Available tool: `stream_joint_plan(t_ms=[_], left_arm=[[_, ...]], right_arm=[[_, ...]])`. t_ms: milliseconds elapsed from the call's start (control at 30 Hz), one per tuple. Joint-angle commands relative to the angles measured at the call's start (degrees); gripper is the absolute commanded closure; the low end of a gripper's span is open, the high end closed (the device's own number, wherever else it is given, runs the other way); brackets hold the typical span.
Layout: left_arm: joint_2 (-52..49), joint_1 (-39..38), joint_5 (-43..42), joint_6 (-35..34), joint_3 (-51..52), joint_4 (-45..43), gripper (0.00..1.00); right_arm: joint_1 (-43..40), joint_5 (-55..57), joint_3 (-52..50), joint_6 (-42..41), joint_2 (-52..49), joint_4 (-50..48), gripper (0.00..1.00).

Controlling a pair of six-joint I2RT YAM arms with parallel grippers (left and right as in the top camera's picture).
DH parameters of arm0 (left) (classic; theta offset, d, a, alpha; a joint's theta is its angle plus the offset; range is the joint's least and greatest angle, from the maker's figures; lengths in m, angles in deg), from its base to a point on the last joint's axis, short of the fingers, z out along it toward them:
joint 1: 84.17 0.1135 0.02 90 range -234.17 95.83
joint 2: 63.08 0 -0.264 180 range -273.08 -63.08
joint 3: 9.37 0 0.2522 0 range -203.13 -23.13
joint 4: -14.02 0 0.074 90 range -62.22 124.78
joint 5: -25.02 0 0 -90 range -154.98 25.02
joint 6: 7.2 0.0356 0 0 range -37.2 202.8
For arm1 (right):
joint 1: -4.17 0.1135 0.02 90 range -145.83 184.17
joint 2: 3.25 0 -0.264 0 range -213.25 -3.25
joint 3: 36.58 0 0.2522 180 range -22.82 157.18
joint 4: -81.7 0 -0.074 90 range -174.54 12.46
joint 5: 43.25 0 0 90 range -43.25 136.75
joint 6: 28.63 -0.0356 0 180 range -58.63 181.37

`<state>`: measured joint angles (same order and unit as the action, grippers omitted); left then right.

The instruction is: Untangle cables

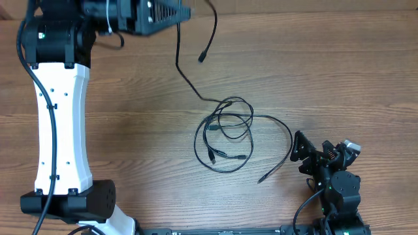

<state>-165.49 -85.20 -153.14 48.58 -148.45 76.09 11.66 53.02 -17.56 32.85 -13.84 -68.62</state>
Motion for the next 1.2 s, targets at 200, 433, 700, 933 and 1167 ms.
stream_joint_plan(t_ms=[200,433,700,933,1167], left_arm=[[1.4,-5.3,62.9,26.5,-0.4,37.0,0.96],[-0.8,-13.5,85.2,26.5,-0.4,44.3,0.27],[-5.4,-15.5,86.2,25.4,-0.4,44.7,0.00],[-11.6,-17.1,82.4,24.6,-0.3,44.7,0.00],[-18.1,-21.5,82.5,29.3,-0.3,44.7,0.00]], right_arm=[[-0.2,0.5,0.4,-0.2,0.2,-0.6,0.00],[-0.2,0.1,0.4,-1.7,0.2,-1.0,0.00],[-0.2,0.1,0.4,-1.7,0.2,-1.0,0.00],[-0.2,0.1,0.4,-1.6,0.2,-1.0,0.00],[-0.2,0.1,0.4,-1.6,0.2,-1.0,0.00]])
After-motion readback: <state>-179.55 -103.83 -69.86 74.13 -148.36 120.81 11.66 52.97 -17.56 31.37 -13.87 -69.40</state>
